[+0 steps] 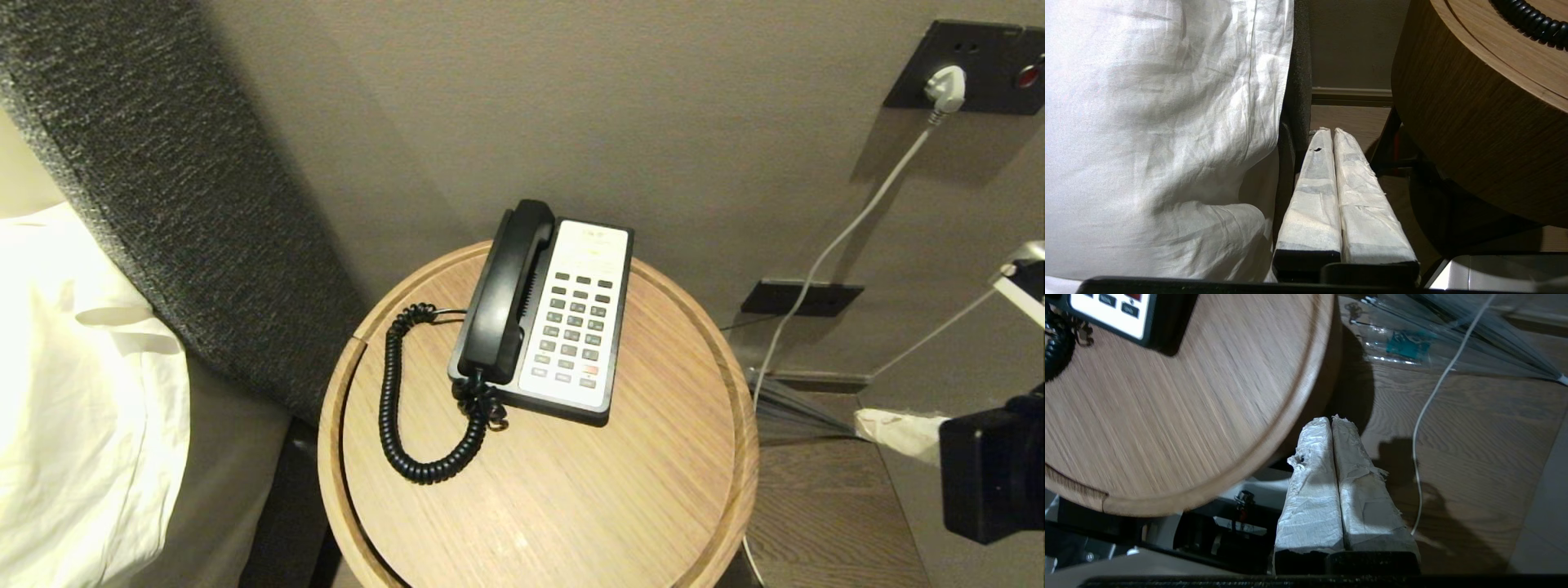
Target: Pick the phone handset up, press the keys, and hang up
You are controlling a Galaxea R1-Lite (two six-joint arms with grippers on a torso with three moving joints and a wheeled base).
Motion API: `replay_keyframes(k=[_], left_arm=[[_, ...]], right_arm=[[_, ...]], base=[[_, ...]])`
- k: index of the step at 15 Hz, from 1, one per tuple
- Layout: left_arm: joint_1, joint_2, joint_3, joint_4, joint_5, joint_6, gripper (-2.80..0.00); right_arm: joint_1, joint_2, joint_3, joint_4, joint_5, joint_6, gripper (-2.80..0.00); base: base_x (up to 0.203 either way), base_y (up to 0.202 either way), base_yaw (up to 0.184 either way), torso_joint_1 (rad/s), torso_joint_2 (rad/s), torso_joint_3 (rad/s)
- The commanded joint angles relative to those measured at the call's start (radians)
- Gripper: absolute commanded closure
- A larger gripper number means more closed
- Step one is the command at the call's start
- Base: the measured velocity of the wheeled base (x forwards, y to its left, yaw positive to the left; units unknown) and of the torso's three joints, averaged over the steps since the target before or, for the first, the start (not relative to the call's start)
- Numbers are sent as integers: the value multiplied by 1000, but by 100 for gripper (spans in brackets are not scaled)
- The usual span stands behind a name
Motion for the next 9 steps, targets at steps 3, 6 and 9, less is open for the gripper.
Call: replay_keyframes(k=[3,6,9], left_arm=[[0,1,5,0,0,0,0],[0,0,5,0,0,1,0],[0,0,5,0,0,1,0]], right_arm=[[-126,-165,99,21,14,-20,0],[-452,-336,227,-4,156,-109,0],[-755,-633,387,-36,363,-223,0]], base=[[0,0,0,0,0,0],[0,0,0,0,0,0],[0,0,0,0,0,0]])
